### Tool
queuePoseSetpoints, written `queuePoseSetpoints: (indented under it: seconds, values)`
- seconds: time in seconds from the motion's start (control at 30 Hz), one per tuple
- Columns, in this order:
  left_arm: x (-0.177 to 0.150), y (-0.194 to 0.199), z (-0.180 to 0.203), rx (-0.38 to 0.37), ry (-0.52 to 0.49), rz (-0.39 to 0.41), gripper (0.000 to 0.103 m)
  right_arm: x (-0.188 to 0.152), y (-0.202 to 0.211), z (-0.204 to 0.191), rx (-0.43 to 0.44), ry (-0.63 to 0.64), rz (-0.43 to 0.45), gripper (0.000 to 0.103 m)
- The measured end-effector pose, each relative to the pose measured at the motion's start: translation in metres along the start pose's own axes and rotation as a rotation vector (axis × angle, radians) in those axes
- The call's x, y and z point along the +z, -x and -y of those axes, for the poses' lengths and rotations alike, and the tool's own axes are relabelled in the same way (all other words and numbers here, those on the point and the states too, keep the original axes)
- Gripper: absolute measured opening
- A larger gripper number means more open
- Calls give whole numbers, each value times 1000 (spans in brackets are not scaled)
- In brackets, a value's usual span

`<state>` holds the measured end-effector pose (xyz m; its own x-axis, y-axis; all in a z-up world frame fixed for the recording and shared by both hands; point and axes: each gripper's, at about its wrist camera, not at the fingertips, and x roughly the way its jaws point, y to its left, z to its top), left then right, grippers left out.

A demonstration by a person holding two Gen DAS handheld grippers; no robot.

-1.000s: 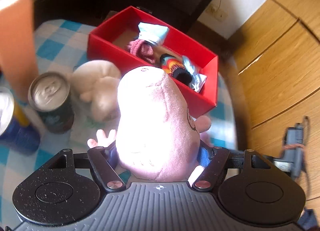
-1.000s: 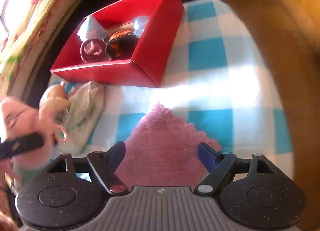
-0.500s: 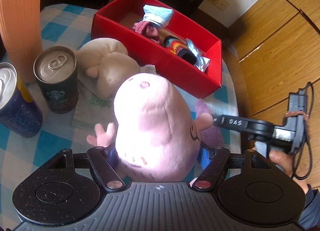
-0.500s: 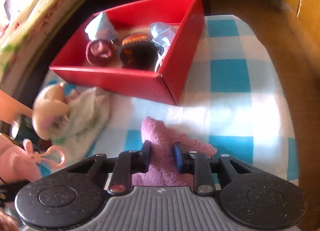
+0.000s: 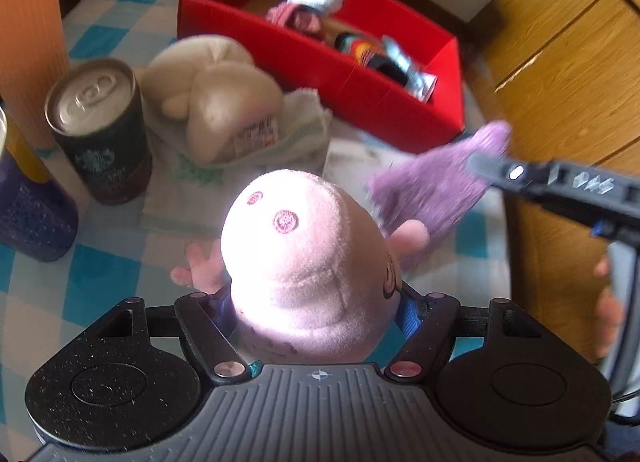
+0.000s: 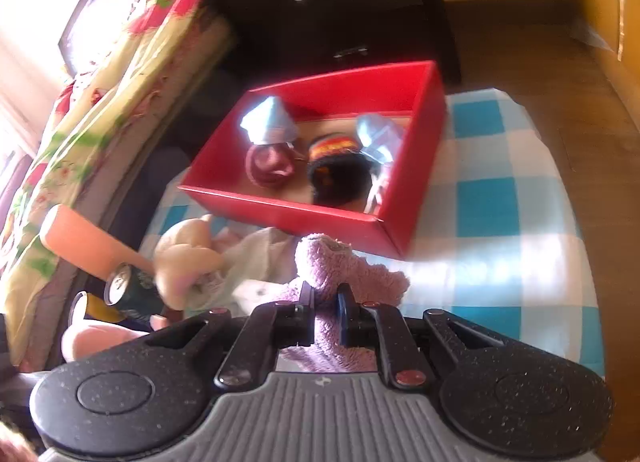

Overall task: Organize soft objects
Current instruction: 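Lift the pig plush with the left gripper while the right gripper lifts the pink towel, then carry the pig plush and pink towel with both grippers over the red box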

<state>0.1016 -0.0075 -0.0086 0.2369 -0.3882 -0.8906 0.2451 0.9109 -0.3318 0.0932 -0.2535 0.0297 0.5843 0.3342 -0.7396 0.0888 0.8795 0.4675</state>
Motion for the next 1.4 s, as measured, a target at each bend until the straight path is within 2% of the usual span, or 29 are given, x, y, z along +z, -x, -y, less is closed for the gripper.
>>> queuePoseSetpoints:
  seconds: [0.13,0.2,0.27,0.33,0.5,0.93,1.4]
  values:
    - [-1,-2,0,-12,-4,-8,71,5,26,-14,96,22,39,0]
    - [1,3,-3,-51,19,6,71,7,41,-20,86,59,82,0]
    - [2,8,-4,-84,40,18,71,8,47,-17,92,43,93,0]
    - [4,12,-4,-95,46,30,71,7,51,-13,117,20,91,0]
    - [9,27,2,-103,48,78,70,7,62,-14,118,28,120,0]
    - [42,82,19,-75,47,316,70,18,97,-34,94,82,258,0]
    - [67,109,49,-6,-7,475,71,31,125,-50,96,98,395,0]
